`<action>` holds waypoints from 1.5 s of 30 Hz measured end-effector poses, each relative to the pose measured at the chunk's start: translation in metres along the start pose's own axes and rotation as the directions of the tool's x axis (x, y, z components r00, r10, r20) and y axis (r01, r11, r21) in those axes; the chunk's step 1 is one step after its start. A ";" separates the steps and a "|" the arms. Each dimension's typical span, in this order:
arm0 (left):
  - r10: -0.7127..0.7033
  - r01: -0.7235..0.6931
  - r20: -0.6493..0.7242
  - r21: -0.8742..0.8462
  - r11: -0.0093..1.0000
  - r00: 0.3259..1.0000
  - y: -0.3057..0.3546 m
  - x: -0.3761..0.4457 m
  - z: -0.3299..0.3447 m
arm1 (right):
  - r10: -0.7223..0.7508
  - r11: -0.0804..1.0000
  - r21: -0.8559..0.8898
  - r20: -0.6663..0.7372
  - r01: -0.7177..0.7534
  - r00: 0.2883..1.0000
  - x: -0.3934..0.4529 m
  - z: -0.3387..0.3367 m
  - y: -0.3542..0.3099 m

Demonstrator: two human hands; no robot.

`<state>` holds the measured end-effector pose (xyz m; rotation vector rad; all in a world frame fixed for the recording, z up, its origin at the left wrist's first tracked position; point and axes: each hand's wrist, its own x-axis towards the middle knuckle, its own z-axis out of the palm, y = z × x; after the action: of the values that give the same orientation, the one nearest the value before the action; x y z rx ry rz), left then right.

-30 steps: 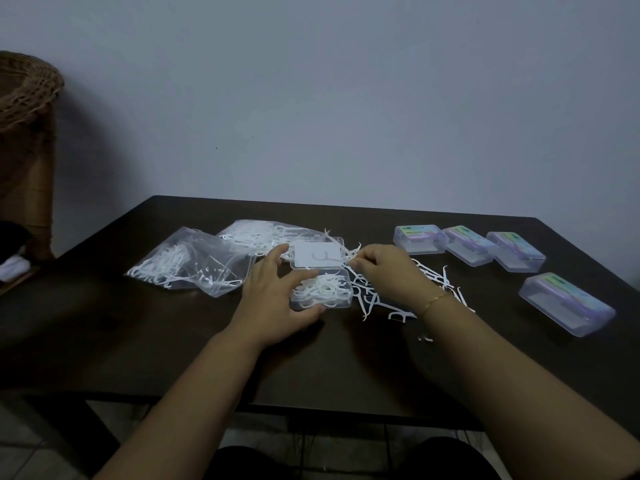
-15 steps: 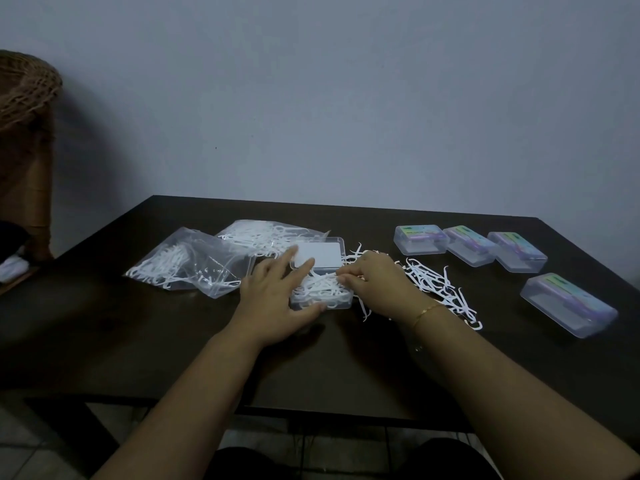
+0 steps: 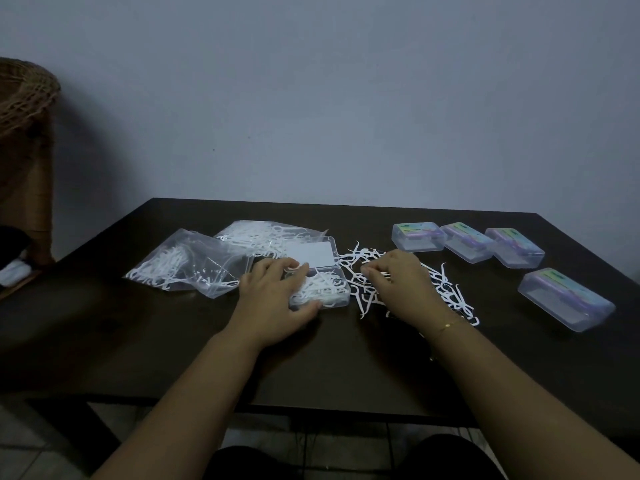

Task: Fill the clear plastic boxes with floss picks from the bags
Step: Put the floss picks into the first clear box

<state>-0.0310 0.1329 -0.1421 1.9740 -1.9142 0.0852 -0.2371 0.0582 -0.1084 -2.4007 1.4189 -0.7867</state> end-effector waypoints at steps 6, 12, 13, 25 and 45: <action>0.049 -0.054 -0.185 -0.021 0.998 0.982 0.008 -0.003 -0.001 | 0.114 0.979 -0.167 -0.026 -0.116 0.993 -0.027 -0.023 0.030; 0.270 -0.276 -0.382 0.038 0.960 0.884 0.050 -0.012 0.012 | 0.238 0.947 -0.223 0.008 -0.231 0.971 -0.058 -0.046 0.054; 0.239 -0.249 -0.353 0.017 0.968 0.905 0.061 -0.015 0.013 | 0.259 0.942 -0.228 0.024 -0.247 0.966 -0.063 -0.048 0.058; -0.186 0.180 0.032 0.129 0.975 0.982 0.124 0.003 0.025 | 0.286 0.935 -0.233 0.043 -0.269 0.957 -0.092 -0.048 0.075; -0.162 0.161 0.094 0.021 0.987 0.982 0.132 0.004 0.029 | 0.112 0.964 -0.250 0.059 -0.094 0.992 -0.068 -0.030 0.071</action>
<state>-0.1657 0.1212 -0.1375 2.1701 -1.8056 -0.0426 -0.3316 0.0833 -0.1384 -2.4793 1.6847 -0.5178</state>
